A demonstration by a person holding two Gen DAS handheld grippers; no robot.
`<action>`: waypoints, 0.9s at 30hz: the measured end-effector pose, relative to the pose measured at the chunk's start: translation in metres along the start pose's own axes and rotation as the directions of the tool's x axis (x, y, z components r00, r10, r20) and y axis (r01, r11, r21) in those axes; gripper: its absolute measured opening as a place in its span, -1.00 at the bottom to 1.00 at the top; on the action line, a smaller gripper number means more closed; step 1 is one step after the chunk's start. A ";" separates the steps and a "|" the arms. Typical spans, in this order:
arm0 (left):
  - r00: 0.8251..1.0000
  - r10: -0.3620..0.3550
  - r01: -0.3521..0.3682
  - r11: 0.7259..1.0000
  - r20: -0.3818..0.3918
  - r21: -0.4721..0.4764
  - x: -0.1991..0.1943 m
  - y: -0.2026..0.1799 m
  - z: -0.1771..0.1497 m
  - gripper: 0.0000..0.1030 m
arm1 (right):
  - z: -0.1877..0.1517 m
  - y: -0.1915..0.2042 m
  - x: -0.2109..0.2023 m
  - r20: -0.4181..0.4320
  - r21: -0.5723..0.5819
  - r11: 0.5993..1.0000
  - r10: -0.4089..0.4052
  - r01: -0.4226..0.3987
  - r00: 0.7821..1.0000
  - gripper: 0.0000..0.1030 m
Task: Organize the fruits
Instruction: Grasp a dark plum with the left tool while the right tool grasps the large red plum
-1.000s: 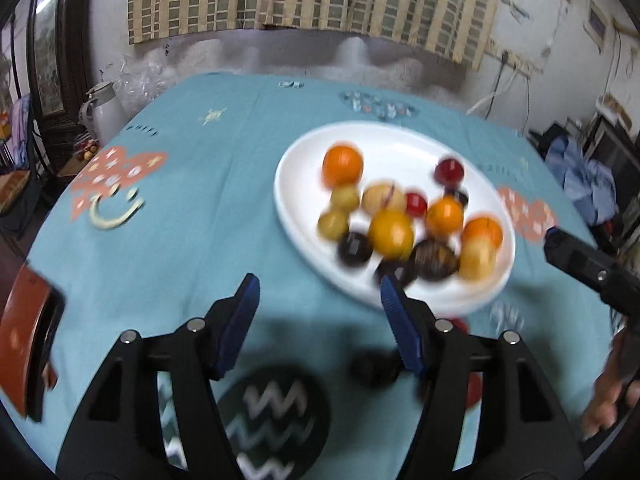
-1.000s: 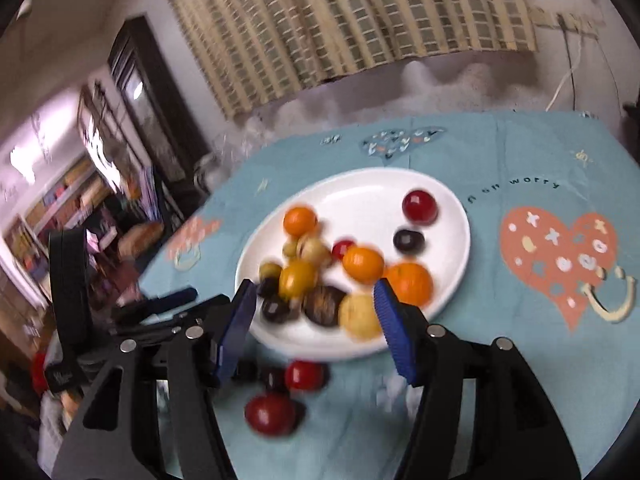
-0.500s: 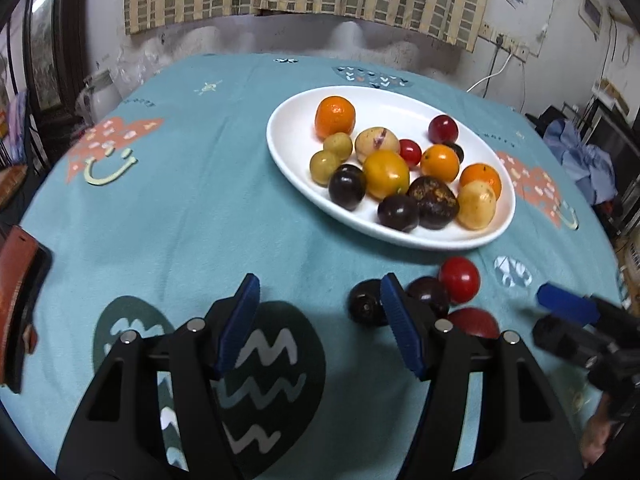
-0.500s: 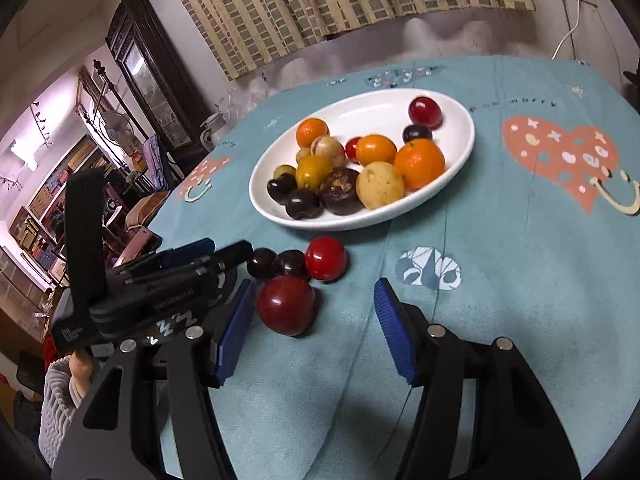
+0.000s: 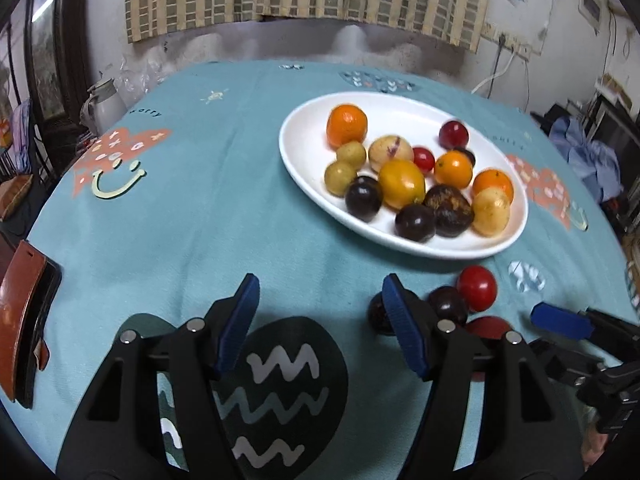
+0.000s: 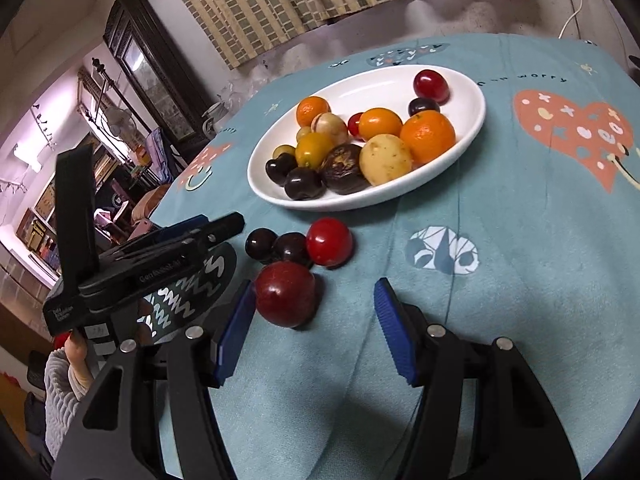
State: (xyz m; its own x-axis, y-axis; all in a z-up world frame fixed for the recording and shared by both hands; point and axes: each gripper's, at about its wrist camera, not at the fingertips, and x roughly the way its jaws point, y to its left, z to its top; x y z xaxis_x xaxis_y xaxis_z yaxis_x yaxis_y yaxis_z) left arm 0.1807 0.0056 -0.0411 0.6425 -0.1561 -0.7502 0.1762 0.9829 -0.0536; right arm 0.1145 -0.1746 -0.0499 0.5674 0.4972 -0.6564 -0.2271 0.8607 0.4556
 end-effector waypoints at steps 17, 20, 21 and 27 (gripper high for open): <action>0.997 -0.063 0.060 0.995 -0.036 -0.086 0.011 0.018 0.004 0.29 | 0.001 0.023 0.033 -0.056 -0.082 0.997 -0.019 0.015 0.998 -0.01; 0.997 -0.057 0.055 0.997 -0.043 -0.055 0.011 0.010 0.002 0.30 | 0.001 0.023 0.033 -0.066 -0.099 0.995 -0.017 0.010 0.998 -0.21; 0.998 -0.050 0.049 0.998 -0.039 -0.048 0.010 0.008 0.002 0.30 | 0.001 0.023 0.031 -0.066 -0.102 0.995 -0.017 0.010 0.998 -0.21; 0.997 -0.078 0.077 0.996 -0.027 -0.041 0.002 0.006 0.001 0.31 | 0.004 0.006 0.014 -0.044 -0.045 0.999 0.003 -0.005 0.999 -0.21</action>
State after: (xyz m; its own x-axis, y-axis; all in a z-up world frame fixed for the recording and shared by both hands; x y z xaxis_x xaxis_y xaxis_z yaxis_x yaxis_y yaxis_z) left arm 0.1838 0.0112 -0.0421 0.6061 -0.2296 -0.7615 0.1941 0.9712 -0.1383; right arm 0.1241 -0.1634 -0.0540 0.5317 0.5037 -0.6809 -0.2652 0.8625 0.4309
